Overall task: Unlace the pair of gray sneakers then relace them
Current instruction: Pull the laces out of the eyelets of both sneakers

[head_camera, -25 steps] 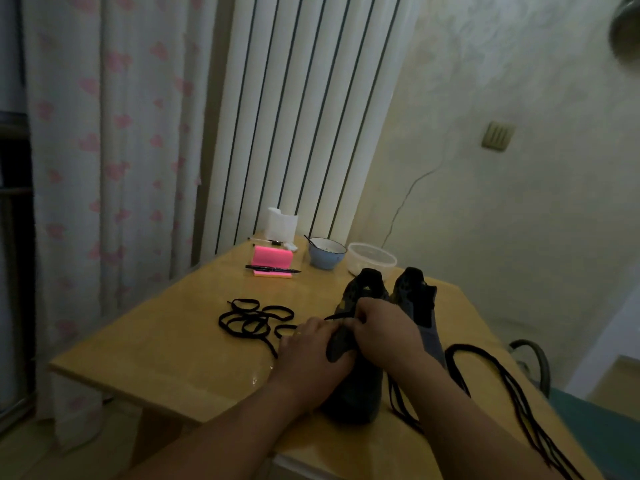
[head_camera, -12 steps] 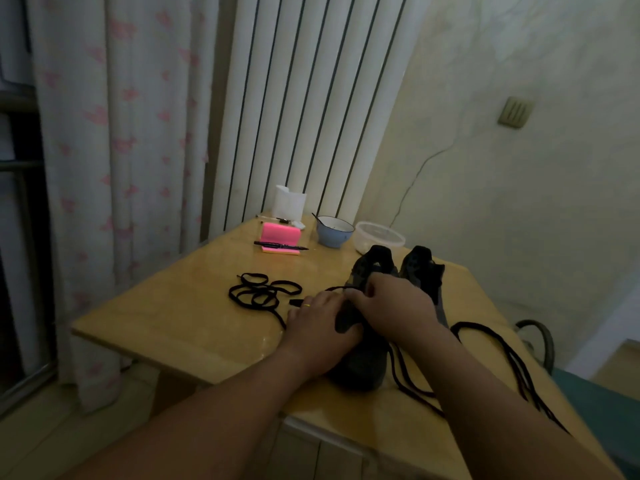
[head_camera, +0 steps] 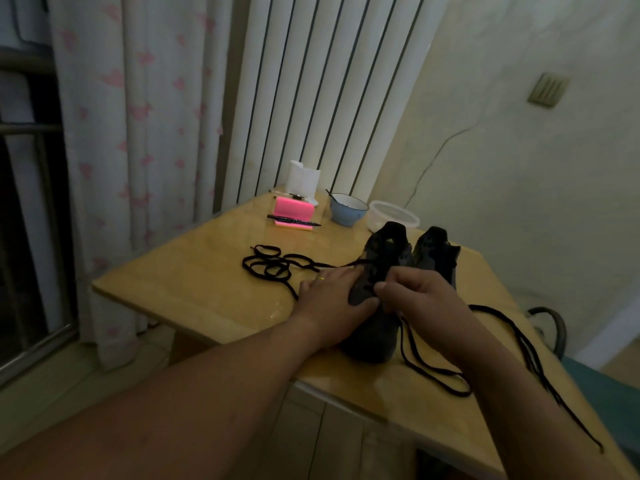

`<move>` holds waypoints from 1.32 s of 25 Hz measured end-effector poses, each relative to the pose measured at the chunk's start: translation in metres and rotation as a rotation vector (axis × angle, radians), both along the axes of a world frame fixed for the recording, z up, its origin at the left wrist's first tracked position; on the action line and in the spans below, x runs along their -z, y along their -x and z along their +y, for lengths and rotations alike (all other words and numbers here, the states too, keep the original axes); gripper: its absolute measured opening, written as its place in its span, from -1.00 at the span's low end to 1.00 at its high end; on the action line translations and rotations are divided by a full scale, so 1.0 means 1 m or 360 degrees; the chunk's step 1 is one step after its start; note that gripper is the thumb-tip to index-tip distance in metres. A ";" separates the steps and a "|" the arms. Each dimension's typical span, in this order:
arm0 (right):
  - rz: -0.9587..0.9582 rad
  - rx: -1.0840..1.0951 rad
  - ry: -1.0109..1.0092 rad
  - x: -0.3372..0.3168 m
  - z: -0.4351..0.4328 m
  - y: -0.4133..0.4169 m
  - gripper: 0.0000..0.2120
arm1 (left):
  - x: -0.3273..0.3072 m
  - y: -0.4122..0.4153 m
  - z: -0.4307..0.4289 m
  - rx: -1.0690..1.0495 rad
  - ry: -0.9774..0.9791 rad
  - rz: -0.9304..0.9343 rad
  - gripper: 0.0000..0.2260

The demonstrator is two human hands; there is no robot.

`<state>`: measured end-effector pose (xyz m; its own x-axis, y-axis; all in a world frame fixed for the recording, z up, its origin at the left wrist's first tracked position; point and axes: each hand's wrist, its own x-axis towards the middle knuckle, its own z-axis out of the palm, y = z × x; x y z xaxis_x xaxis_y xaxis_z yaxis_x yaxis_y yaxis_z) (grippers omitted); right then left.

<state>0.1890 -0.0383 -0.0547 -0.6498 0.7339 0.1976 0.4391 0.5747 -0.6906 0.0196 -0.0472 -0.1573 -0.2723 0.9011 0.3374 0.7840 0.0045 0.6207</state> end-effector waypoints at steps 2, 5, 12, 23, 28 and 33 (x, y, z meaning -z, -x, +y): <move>-0.0309 0.0396 -0.0085 0.010 0.017 -0.002 -0.60 | 0.001 0.000 0.000 -0.0013 -0.0025 -0.0018 -0.40; -0.0491 0.0741 -0.0551 0.015 0.038 0.010 -0.68 | 0.000 0.000 -0.001 -0.0009 -0.0025 -0.0028 -0.39; -0.0960 0.0640 -0.0891 0.011 0.049 0.061 -0.73 | -0.003 -0.003 -0.004 0.0037 -0.0028 -0.0116 -0.44; -0.0700 -0.0020 0.0239 -0.012 0.012 -0.005 -0.65 | -0.003 0.000 -0.001 0.0047 0.0057 -0.0098 -0.27; -0.0666 0.0569 -0.0601 0.004 0.033 0.036 -0.60 | -0.001 -0.001 -0.001 0.0055 0.0002 -0.0161 -0.47; -0.1096 0.0597 -0.0813 0.004 0.039 0.064 -0.64 | -0.003 -0.001 -0.002 0.0069 -0.0023 -0.0209 -0.50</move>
